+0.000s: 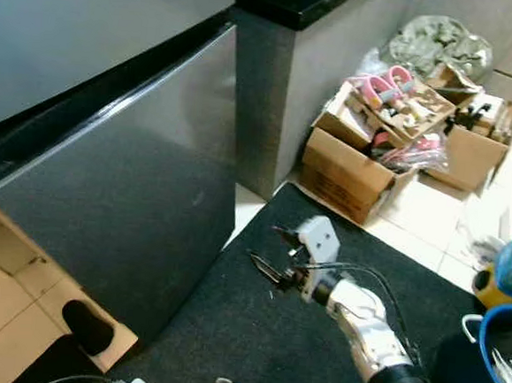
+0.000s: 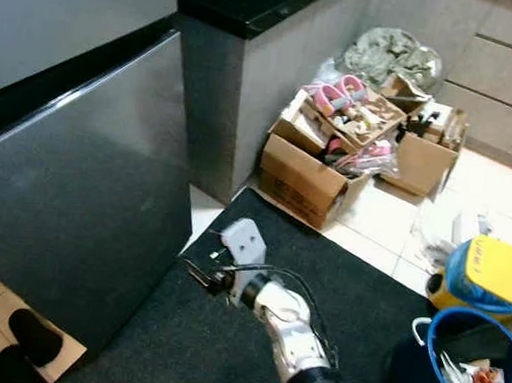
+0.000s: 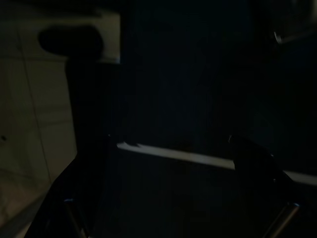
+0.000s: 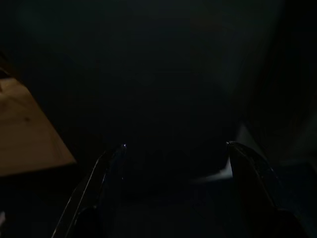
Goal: Restocking fridge
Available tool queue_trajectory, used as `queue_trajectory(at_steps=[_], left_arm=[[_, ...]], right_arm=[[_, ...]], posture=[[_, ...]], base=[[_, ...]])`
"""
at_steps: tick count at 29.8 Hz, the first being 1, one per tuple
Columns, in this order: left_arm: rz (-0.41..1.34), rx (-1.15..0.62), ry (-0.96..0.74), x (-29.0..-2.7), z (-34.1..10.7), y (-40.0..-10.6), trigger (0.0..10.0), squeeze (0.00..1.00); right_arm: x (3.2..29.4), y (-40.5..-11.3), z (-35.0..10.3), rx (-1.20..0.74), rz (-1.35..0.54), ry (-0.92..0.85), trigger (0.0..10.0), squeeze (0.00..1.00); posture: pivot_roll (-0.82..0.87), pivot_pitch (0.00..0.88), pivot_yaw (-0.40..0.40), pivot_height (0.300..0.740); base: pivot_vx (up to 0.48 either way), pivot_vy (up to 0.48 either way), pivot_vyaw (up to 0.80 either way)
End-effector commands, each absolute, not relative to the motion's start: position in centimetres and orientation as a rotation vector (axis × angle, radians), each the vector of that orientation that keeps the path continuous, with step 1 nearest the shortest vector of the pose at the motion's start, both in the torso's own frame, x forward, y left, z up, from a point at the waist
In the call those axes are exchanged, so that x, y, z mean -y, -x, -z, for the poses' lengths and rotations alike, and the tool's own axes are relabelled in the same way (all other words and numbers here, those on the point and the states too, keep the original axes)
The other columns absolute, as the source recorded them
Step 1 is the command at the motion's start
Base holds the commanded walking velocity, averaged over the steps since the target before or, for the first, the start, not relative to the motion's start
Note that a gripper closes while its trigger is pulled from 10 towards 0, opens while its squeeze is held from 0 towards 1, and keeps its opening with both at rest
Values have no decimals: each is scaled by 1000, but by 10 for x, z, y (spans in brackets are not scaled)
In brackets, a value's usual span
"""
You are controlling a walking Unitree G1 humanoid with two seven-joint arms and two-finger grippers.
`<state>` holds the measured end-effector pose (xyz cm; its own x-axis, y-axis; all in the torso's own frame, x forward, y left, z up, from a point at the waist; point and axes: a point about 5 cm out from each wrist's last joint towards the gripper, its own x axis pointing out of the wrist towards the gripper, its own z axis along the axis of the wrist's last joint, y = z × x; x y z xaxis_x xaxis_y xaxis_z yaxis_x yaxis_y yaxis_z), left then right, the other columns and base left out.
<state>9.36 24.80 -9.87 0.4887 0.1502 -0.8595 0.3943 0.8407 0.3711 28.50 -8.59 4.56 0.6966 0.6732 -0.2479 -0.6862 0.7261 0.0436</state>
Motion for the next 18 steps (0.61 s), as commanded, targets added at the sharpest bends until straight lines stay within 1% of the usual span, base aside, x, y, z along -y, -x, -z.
queue_trajectory(at_steps=[1,5,7,9,10,11,13,14,15,16,18], left_arm=[[150,-1090,-560,-245,101,-89,10000,0],[151,-1089,-561,-246,101,-87,10000,0],[149,-1090,-562,-247,101,-85,10000,0],[148,-1090,-563,-248,101,-84,10000,0],[148,-1090,-563,-248,101,-84,10000,0],[146,-1091,-562,-249,101,-83,10000,0],[144,-1091,-562,-249,101,-83,10000,0],[133,-1086,-554,-249,101,-83,10000,0],[133,-1086,-554,-249,101,-83,10000,0],[115,-1072,-532,-248,100,-86,10000,0],[102,-1054,-510,-246,99,-90,10000,0]], right_arm=[[101,-278,-28,-329,-679,58,10000,0],[110,-275,-19,-363,-638,66,10000,0],[124,-269,-4,-427,-577,88,10000,0],[140,-255,17,-524,-529,157,10000,0],[140,-255,17,-524,-529,157,10000,0],[153,-240,33,-613,-496,210,10000,0],[163,-227,45,-682,-469,244,10000,0],[174,-208,60,-772,-431,275,10000,0],[174,-208,60,-772,-431,275,10000,0],[185,-190,71,-846,-381,298,10000,0],[195,-178,78,-894,-320,314,10000,0]], posture=[[-25,144,-40,740],[-26,143,-38,740],[-27,143,-36,740],[-26,143,-36,740],[-26,143,-36,740],[-25,142,-36,740],[-25,142,-36,740],[-23,140,-37,740],[-23,140,-37,740],[-25,140,-37,740],[-31,135,-36,740]], base=[[0,0,0],[0,0,0],[0,0,0],[0,0,0],[0,0,0],[0,0,0],[0,0,0],[0,0,0],[0,0,0],[0,0,0],[0,0,0]])
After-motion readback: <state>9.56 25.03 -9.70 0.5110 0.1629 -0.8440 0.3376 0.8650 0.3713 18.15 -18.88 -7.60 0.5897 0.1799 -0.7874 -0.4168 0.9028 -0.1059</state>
